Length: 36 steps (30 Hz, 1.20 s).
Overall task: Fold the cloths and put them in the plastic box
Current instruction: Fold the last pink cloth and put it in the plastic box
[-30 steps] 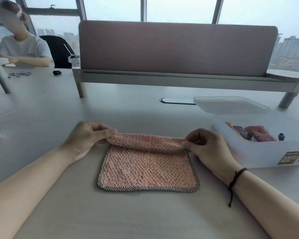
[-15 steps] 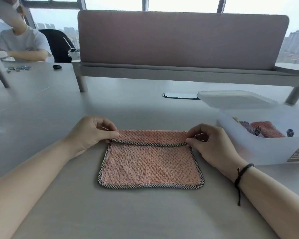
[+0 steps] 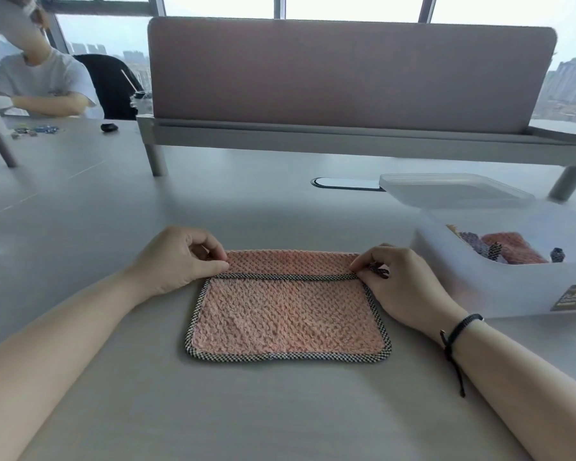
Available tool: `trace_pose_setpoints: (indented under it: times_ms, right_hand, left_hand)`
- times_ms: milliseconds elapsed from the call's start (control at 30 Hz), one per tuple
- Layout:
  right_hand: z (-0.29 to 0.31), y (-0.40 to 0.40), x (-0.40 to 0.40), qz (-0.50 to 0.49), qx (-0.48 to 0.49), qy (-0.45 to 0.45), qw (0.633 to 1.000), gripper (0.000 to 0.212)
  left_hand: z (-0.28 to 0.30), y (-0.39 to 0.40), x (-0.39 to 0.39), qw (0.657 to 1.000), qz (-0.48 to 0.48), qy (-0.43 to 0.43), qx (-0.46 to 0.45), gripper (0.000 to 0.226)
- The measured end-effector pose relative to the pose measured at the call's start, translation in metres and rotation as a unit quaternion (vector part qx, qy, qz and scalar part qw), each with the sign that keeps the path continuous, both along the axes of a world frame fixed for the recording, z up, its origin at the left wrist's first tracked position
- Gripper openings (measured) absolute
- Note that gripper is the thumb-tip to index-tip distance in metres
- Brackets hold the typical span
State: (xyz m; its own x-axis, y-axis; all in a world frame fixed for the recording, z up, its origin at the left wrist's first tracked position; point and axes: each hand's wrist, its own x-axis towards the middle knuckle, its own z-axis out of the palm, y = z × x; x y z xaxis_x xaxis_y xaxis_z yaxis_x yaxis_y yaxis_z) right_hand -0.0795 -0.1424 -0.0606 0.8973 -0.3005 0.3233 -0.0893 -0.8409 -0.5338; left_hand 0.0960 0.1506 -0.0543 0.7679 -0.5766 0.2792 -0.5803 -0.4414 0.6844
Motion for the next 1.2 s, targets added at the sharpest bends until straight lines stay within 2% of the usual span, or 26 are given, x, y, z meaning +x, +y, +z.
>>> trace_pose_setpoints:
  times_ms: [67,167,200,267,333,367,467,533,600,733,800,900,1000,1133,1200]
  right_hand:
    - [0.002,0.003,-0.002,-0.010,-0.036,-0.027,0.999,0.015]
    - [0.016,0.016,-0.011,0.016,-0.075,-0.167,0.983,0.006]
    - [0.020,0.022,-0.015,0.047,-0.075,-0.179,0.980,0.008]
    - [0.022,0.032,-0.022,0.132,-0.058,-0.110,0.983,0.025]
    - [0.020,0.039,-0.025,0.203,-0.055,0.000,0.978,0.041]
    - [0.018,0.040,-0.026,0.223,-0.068,0.038,0.972,0.047]
    - [0.016,0.035,-0.023,0.227,-0.095,0.086,0.965,0.063]
    - [0.014,0.030,-0.020,0.216,-0.103,0.085,0.967,0.062]
    - [0.011,0.025,-0.017,0.204,-0.105,0.074,0.970,0.052]
    - [0.010,0.020,-0.016,0.181,-0.114,0.048,0.976,0.041]
    - [0.010,0.021,-0.014,0.182,-0.126,0.029,0.975,0.032]
    - [0.008,0.025,-0.011,0.188,-0.133,-0.008,0.973,0.023]
    - [0.005,0.026,-0.009,0.183,-0.135,-0.023,0.974,0.024]
    - [0.005,0.025,-0.008,0.182,-0.118,-0.012,0.976,0.028]
    - [0.006,0.025,-0.009,0.184,-0.113,0.007,0.976,0.034]
  left_hand:
    - [-0.002,0.000,0.002,0.999,-0.006,-0.047,0.028,0.016]
    - [-0.002,-0.001,0.001,0.997,-0.023,-0.064,0.041,0.011]
    - [-0.002,-0.002,0.001,0.997,-0.028,-0.064,0.045,0.009]
    - [-0.003,-0.004,0.001,0.993,-0.029,-0.087,0.069,0.006]
    - [-0.007,-0.004,0.003,0.987,-0.019,-0.117,0.106,0.032]
    - [-0.008,-0.004,0.003,0.984,-0.009,-0.131,0.121,0.041]
    - [-0.008,-0.005,0.002,0.979,0.009,-0.153,0.138,0.049]
    - [-0.007,-0.004,0.003,0.977,0.025,-0.166,0.135,0.043]
    - [-0.008,-0.003,0.005,0.975,0.036,-0.181,0.126,0.032]
    - [0.000,-0.006,-0.006,0.979,0.012,-0.195,0.060,0.037]
    - [0.009,-0.010,-0.022,0.984,-0.065,-0.164,0.020,0.035]
    - [0.015,-0.018,-0.051,0.967,-0.204,-0.144,0.043,0.037]
    - [0.013,-0.027,-0.063,0.955,-0.235,-0.149,0.101,0.046]
    - [0.010,-0.028,-0.061,0.958,-0.217,-0.159,0.102,0.019]
    - [0.009,-0.026,-0.056,0.961,-0.197,-0.171,0.094,0.012]
